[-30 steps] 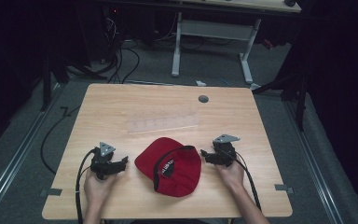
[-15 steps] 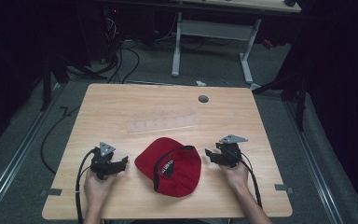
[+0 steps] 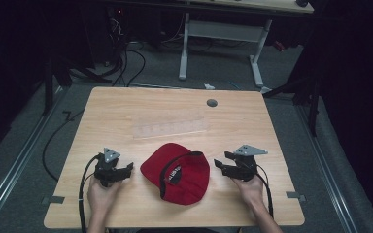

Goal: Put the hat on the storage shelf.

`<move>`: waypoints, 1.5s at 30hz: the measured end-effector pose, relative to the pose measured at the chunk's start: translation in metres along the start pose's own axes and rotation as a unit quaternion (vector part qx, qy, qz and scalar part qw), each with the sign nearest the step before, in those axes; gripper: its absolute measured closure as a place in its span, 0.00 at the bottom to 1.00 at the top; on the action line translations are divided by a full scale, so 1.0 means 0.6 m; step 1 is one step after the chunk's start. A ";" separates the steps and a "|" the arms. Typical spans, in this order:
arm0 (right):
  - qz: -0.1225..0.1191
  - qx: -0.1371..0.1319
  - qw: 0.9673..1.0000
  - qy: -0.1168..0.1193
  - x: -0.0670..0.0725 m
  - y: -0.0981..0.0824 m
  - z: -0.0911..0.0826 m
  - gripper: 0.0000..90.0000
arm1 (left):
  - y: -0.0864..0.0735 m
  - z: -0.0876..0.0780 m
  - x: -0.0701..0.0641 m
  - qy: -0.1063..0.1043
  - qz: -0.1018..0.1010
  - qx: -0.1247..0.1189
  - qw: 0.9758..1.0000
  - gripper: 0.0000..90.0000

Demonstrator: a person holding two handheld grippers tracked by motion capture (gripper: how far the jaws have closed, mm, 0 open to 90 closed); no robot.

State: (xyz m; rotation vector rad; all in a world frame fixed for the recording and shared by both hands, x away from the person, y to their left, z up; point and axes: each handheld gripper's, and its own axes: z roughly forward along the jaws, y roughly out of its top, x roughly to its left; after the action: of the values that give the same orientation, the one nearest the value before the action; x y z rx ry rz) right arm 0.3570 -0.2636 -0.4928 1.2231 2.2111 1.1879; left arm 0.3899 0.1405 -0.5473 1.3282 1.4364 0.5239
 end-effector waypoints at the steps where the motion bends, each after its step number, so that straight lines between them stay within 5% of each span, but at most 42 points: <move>1: 0.002 0.000 1.000 0.005 0.004 0.001 -0.001 0.44 | 0.000 0.000 0.000 0.000 0.000 0.000 1.000 0.31; 12: -0.019 0.005 0.999 0.037 0.029 0.020 0.015 0.39 | 0.000 0.000 0.000 0.000 -0.001 -0.001 1.000 0.31; 29: -0.031 0.045 0.996 0.074 0.051 0.041 0.095 0.38 | 0.000 0.000 0.000 0.000 -0.001 -0.001 1.000 0.31; 45: -0.012 0.081 0.992 0.093 0.056 0.038 0.156 0.45 | 0.000 0.000 0.000 0.000 -0.001 -0.001 1.000 0.30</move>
State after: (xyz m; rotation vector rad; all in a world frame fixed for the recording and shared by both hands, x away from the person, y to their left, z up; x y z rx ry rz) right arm 0.4092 -0.1829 -0.5265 1.1861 2.4946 1.1760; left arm 0.3899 0.1402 -0.5474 1.3262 1.4369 0.5240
